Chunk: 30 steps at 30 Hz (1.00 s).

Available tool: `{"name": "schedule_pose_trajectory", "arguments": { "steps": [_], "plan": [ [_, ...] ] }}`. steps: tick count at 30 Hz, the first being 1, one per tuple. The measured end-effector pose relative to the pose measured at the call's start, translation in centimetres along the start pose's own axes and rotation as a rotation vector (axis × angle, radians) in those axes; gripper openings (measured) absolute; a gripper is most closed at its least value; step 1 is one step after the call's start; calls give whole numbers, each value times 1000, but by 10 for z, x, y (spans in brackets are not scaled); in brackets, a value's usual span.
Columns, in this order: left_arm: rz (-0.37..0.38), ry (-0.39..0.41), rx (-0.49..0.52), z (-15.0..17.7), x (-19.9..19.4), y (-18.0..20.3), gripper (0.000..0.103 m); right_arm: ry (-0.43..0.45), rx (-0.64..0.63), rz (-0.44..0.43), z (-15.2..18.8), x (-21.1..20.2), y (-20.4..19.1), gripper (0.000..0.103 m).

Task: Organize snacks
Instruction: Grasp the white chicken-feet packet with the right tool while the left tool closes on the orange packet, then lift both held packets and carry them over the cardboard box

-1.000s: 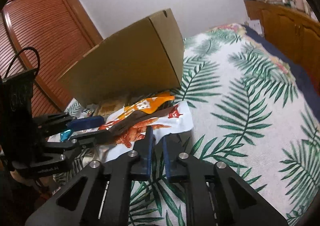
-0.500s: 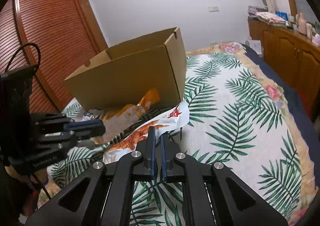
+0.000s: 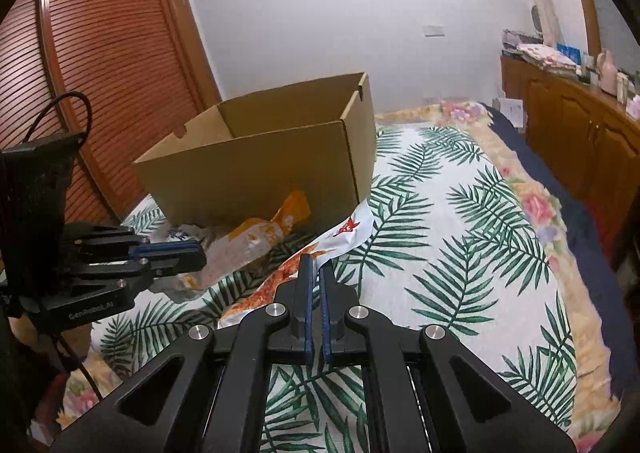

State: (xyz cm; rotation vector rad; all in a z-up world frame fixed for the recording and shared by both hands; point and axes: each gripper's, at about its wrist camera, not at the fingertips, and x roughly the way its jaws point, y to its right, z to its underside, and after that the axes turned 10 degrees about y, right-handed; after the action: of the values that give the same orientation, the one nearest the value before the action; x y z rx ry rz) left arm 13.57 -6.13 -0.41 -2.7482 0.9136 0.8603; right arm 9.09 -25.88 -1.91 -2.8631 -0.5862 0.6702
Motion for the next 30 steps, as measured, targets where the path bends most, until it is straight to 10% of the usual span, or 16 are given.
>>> {"name": "schedule_pose_trajectory", "arguments": {
  "steps": [17, 20, 30],
  "plan": [
    [-13, 71, -36, -16, -23, -13, 2, 15, -137, 9, -23, -7, -23, 0],
    [-18, 52, -46, -7, -17, -10, 50, 11, -124, 13, -22, -8, -18, 0],
    [18, -94, -97, 35, 21, -2, 58, -1, -125, 20, -15, -16, -9, 0]
  ]
}}
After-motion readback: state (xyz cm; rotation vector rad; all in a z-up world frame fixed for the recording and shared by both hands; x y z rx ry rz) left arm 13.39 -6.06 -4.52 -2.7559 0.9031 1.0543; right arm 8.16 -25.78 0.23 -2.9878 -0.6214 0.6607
